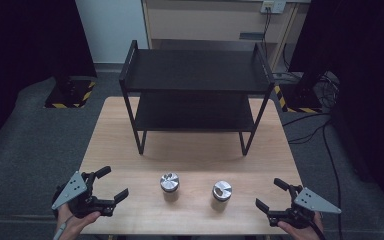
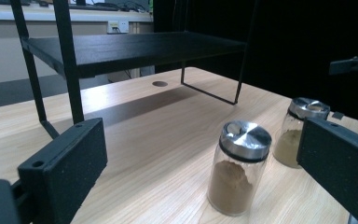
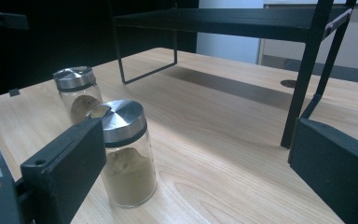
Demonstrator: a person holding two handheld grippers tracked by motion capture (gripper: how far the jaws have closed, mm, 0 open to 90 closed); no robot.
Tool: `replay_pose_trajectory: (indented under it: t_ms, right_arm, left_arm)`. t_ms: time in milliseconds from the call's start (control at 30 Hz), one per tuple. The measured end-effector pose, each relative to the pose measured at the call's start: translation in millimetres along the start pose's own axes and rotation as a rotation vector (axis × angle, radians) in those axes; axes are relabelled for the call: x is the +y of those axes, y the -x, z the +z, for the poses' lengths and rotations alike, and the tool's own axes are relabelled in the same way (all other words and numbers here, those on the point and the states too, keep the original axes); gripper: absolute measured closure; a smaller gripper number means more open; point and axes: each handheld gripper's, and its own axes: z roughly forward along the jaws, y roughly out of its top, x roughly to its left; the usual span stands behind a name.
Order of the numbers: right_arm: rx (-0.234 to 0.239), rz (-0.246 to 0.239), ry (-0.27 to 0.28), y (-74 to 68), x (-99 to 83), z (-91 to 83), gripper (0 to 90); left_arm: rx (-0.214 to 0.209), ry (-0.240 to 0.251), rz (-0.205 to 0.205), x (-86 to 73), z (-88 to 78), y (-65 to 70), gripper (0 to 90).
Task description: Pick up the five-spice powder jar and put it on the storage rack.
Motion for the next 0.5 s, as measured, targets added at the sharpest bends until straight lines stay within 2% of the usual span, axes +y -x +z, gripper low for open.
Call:
replay_pose_trajectory:
  t_ms: [500]
  right_arm:
    - [0.0, 0.002, 0.007, 0.4, -0.9, -0.6, 4.7]
  left_arm:
    - [-0.057, -0.062, 0.074, 50.5, 4.1, -10.7, 0.4]
